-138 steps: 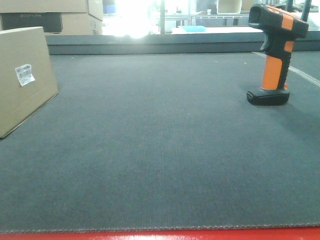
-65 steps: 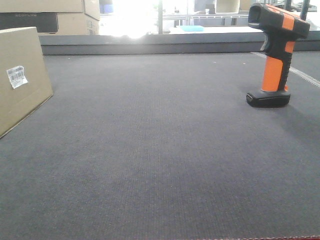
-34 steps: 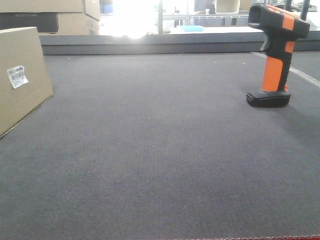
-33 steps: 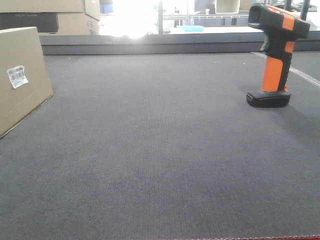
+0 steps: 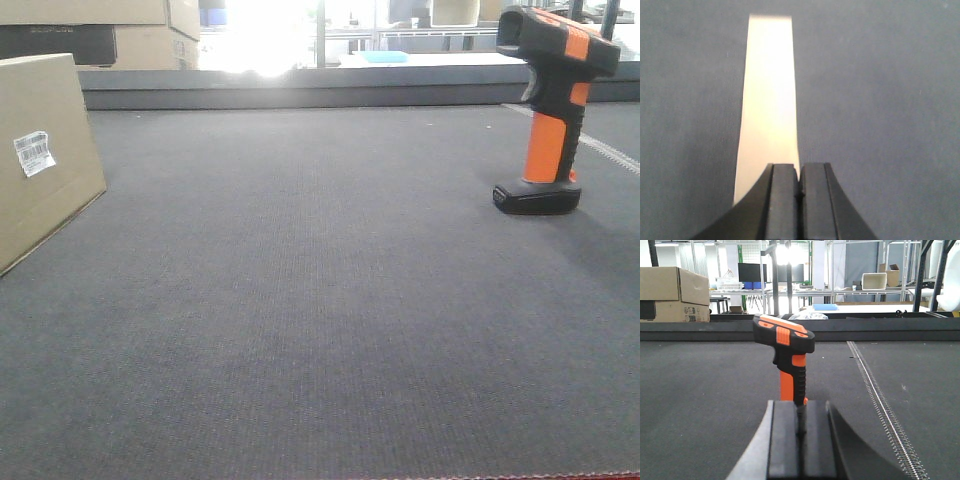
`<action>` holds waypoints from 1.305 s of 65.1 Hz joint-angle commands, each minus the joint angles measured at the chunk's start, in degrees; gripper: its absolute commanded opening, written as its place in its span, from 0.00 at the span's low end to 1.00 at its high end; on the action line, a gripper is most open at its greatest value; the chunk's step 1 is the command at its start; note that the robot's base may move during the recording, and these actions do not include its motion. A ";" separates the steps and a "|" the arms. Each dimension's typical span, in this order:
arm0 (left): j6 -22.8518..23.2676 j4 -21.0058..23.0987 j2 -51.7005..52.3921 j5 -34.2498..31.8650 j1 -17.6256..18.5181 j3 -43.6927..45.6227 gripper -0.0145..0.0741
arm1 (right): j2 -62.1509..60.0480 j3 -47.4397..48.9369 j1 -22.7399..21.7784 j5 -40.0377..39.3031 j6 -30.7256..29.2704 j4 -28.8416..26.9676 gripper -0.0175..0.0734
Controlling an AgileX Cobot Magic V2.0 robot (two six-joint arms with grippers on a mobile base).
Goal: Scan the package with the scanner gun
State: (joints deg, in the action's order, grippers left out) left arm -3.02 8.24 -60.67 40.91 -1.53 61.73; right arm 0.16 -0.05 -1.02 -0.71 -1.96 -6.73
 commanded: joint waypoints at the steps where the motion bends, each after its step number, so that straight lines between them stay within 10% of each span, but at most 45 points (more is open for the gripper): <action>1: 0.42 -0.34 -2.44 0.78 0.16 3.92 0.05 | -0.16 0.05 0.08 -0.98 -0.10 -0.06 0.01; 22: 0.66 -3.72 -10.68 0.87 0.16 8.64 0.79 | -0.16 0.05 0.08 -0.98 -0.10 -0.06 0.01; 85: 5.14 -8.24 -28.03 15.67 0.90 19.27 0.77 | -0.16 0.05 0.08 -0.98 -0.10 -0.06 0.01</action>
State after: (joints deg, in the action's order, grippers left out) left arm 1.53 0.00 -86.91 56.35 -1.34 80.41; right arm 0.16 -0.05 -1.02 -0.71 -1.96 -6.73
